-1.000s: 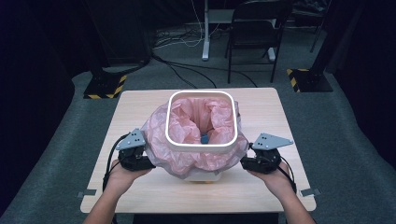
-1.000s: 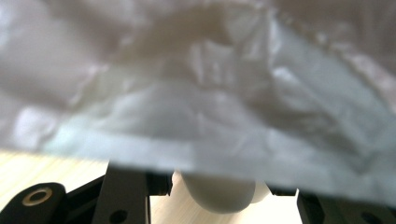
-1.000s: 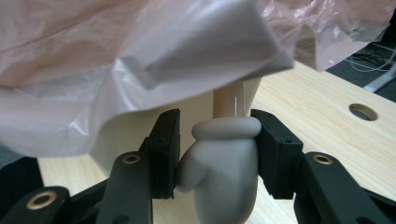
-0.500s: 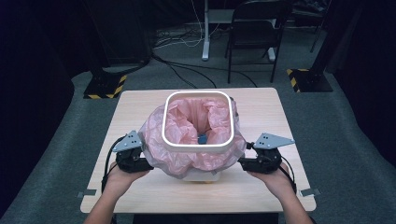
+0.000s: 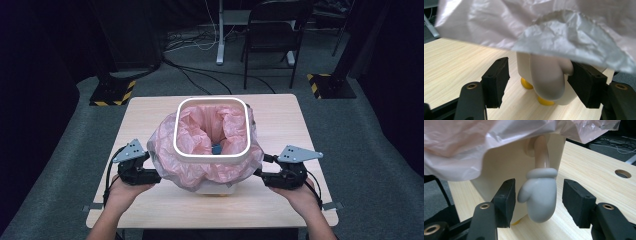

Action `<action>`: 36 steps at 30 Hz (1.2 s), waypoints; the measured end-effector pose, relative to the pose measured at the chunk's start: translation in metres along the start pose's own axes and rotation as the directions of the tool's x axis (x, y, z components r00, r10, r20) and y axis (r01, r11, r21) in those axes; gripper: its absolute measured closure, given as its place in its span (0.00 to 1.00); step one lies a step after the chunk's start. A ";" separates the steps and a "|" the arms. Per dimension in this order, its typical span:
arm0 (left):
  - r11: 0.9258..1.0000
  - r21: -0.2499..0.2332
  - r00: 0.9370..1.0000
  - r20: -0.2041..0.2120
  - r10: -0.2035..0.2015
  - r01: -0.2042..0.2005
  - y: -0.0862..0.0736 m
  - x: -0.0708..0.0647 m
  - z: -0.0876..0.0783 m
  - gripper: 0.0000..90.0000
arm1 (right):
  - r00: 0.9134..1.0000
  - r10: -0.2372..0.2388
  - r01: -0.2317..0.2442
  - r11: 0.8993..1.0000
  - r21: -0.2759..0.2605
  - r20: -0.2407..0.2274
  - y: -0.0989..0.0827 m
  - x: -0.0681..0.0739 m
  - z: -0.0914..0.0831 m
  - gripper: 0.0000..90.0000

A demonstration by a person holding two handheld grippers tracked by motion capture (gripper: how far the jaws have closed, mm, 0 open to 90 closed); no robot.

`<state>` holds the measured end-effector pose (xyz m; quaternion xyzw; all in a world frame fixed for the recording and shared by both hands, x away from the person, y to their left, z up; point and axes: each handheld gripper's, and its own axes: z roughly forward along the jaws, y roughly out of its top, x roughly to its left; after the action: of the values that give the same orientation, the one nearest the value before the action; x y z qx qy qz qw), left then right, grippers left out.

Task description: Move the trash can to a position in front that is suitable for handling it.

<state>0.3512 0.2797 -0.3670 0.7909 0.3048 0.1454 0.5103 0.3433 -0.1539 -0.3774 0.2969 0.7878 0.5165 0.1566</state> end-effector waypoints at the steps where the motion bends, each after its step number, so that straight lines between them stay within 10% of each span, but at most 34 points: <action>1: 1.000 0.000 1.000 0.000 -0.004 0.004 0.000 0.001 -0.001 0.36 | 1.000 0.001 -0.001 1.000 -0.001 -0.005 0.000 0.000 -0.002 0.49; 36: 0.998 -0.050 0.996 -0.079 -0.035 0.031 0.007 0.021 -0.053 0.42 | 0.999 0.010 -0.009 0.999 0.034 -0.032 0.017 -0.008 -0.030 0.48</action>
<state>0.3414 0.3291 -0.3392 0.7667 0.3342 0.1759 0.5192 0.3383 -0.1761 -0.3498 0.2949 0.7974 0.5086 0.1362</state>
